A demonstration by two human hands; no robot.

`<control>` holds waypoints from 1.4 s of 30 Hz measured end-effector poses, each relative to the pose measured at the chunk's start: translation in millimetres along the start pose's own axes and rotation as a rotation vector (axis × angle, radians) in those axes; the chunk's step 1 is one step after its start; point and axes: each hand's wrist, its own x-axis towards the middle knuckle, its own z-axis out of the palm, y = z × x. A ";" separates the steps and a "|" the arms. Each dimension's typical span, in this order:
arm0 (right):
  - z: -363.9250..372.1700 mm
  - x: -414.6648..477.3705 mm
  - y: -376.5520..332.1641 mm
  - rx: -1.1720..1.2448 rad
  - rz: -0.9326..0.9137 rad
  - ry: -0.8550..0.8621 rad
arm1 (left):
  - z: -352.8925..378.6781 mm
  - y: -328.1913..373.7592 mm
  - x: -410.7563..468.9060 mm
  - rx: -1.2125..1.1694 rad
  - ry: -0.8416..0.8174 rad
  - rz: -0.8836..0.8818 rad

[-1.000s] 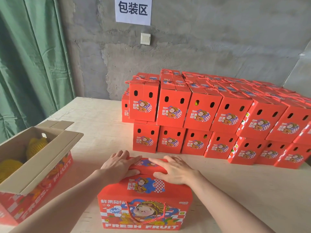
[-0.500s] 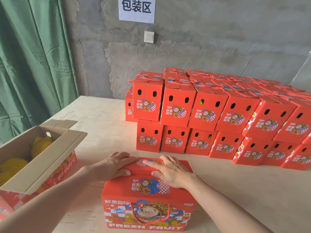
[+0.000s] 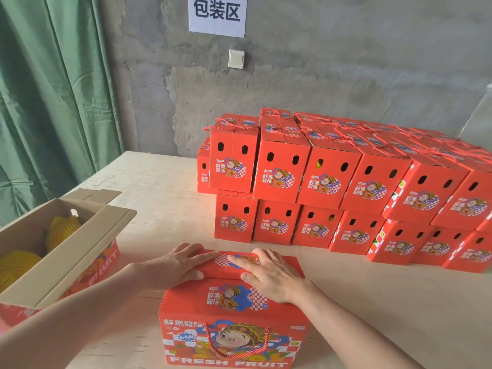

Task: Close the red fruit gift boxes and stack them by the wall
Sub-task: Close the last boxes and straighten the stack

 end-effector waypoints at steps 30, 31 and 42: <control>21.0 -1.2 4.8 0.013 0.039 0.115 | 36.3 89.8 13.3 0.119 0.198 -0.200; 20.4 -7.2 9.2 -0.014 0.010 0.086 | 35.7 90.9 12.3 0.114 0.193 -0.186; 20.0 -53.8 44.5 0.078 -0.062 0.004 | 37.5 87.8 15.0 0.153 0.179 -0.124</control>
